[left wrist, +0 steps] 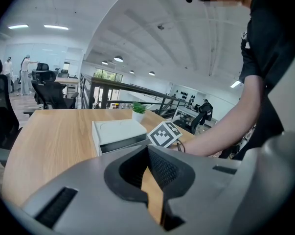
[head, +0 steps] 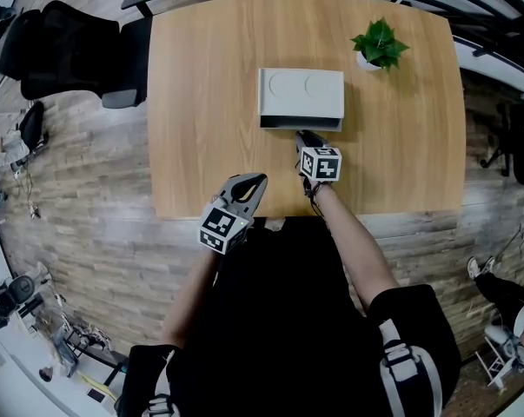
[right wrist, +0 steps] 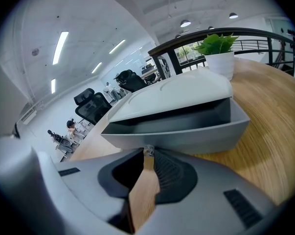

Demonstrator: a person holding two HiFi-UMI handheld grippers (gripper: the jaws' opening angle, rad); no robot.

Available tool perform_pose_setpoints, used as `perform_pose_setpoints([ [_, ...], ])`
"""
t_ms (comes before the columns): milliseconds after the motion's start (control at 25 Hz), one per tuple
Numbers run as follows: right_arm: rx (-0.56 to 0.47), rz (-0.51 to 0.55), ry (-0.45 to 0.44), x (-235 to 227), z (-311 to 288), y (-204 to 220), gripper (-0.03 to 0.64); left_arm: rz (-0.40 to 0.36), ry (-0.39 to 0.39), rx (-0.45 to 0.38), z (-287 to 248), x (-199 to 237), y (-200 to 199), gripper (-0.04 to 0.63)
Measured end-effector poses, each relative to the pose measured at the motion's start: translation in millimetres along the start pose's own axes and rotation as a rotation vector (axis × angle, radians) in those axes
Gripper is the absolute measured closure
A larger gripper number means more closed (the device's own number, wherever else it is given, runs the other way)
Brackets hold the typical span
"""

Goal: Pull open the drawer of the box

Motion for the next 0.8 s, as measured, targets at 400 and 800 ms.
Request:
perform_pose_setpoints([
  [400, 0.006, 0.008, -0.004, 6.6, 6.5, 11.6, 0.540, 0.000, 0.004, 0.003, 5.2, -2.9, 6.4, 0.572],
  [800, 0.020, 0.027, -0.007, 8.1, 14.9, 23.9, 0.540, -0.004, 0.026, 0.003, 1.9, -8.6, 11.2, 0.572],
])
Point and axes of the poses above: the fingertips, and each gripper's own axes: z backward along the fingers, x to its left, y out of its underside, the point moved 3 cm from there along z, backward along the fingers, and after that the axes turned 9 degrees about z, right-handed, at the moved point
